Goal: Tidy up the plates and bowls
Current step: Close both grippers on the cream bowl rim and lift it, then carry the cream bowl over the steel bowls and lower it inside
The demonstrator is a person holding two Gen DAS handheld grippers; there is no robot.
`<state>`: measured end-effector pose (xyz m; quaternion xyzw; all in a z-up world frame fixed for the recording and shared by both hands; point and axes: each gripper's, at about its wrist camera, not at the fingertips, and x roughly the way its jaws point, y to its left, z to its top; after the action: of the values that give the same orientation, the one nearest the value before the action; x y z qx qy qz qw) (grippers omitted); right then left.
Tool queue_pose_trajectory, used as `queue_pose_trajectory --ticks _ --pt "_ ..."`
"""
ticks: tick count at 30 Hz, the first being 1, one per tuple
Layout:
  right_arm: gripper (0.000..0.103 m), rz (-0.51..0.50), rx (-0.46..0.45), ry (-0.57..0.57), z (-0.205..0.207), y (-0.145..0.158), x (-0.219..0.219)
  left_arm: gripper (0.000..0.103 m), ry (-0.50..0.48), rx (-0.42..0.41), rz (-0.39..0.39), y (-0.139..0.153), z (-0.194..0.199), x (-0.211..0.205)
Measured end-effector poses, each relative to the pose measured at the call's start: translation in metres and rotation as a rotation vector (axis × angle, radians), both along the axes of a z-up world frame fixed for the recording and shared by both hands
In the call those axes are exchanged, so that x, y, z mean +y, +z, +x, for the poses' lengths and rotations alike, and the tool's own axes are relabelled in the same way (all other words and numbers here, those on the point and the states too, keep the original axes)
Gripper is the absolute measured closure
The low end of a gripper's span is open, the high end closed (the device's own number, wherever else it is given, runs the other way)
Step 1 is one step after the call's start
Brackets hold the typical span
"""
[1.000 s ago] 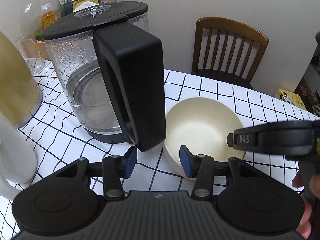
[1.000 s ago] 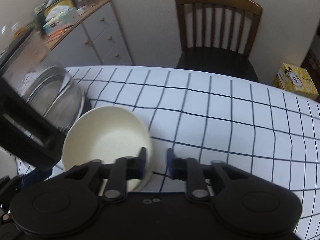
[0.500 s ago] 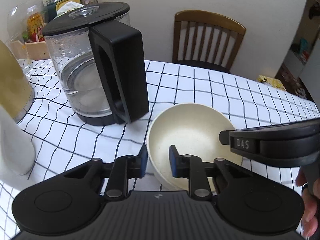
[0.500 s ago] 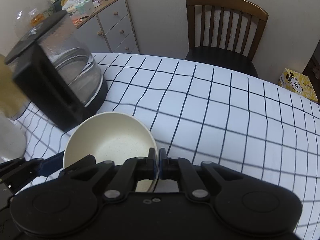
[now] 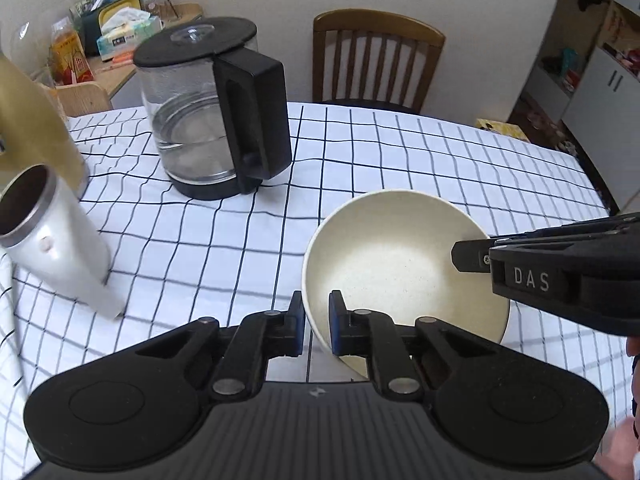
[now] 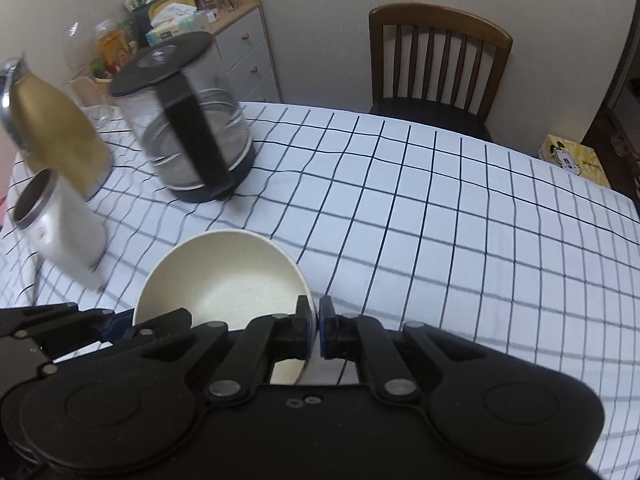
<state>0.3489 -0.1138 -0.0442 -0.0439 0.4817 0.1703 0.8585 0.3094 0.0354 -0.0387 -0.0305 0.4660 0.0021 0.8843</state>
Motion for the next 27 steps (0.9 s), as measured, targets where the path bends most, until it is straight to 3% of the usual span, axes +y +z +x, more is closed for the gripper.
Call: queue_pose_trajectory --ticks 13,27 --pt "0.097 0.029 -0.020 0.018 -0.105 0.042 0.013 0.092 -0.100 0.002 0.009 0.038 -0.096 0.024" --pt "0.096 0.044 0.034 0.015 -0.196 0.038 0.025 0.092 -0.170 0.046 0.028 0.035 -0.182 0.035"
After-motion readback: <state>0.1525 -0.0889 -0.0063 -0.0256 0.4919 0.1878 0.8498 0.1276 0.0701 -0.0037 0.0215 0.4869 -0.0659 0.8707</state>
